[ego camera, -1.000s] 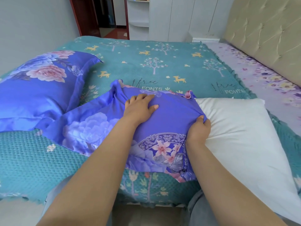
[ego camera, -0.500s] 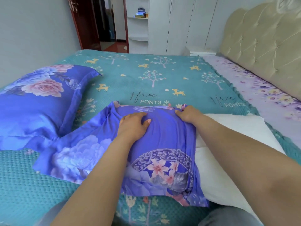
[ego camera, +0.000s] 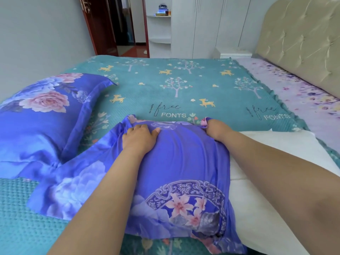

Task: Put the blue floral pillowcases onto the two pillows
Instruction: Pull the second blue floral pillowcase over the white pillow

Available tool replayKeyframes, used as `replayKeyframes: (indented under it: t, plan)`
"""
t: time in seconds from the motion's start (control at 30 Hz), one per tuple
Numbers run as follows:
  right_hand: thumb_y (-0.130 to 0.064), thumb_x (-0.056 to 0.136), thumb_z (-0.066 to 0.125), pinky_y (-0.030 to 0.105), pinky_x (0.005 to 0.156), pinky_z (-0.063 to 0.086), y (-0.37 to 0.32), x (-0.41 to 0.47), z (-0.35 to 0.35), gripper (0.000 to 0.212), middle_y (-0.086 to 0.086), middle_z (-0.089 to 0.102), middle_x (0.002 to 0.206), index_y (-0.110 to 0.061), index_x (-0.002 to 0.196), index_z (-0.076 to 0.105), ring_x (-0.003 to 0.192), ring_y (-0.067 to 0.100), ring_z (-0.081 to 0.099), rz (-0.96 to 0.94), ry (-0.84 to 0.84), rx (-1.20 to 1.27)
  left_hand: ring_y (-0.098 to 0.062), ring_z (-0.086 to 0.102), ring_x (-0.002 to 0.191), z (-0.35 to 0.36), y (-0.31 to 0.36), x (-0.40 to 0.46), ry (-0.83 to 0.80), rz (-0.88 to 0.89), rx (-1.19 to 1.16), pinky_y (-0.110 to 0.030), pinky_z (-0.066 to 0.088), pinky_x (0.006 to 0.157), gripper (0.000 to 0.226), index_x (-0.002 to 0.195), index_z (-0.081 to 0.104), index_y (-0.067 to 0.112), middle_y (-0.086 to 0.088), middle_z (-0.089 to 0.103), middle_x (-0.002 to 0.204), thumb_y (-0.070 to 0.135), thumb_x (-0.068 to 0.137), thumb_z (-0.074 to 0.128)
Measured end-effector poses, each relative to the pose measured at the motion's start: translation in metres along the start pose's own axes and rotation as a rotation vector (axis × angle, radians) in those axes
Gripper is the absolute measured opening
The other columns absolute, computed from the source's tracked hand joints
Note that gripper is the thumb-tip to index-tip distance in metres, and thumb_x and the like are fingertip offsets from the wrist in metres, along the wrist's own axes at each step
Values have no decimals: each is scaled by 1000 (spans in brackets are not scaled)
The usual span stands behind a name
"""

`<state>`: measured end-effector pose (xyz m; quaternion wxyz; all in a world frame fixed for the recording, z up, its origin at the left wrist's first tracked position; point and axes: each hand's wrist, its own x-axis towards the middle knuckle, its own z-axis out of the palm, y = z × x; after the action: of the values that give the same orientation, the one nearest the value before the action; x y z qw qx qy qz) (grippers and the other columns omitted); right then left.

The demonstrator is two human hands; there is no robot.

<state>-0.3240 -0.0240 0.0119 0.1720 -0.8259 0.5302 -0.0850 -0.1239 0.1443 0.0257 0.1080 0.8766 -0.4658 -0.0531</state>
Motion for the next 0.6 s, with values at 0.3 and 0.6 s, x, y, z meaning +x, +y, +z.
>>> replayKeyframes:
  t: [0.3,0.6]
  plan:
    - [-18,98,37,31,87,37,-4,-62,8,34,21,58,123,-1,122,54,114,34,52,190,436,689,-30,52,115,-4,59,29,75,18,-38,-33,39,83,51,121,57,18,-10,58,124,57,88,49]
    - [-31,98,41,29,75,38,-4,-83,4,28,6,58,86,-13,84,58,83,24,51,259,468,1022,-32,57,103,-6,74,17,248,129,-68,-33,42,74,26,106,65,11,-13,65,108,25,93,50]
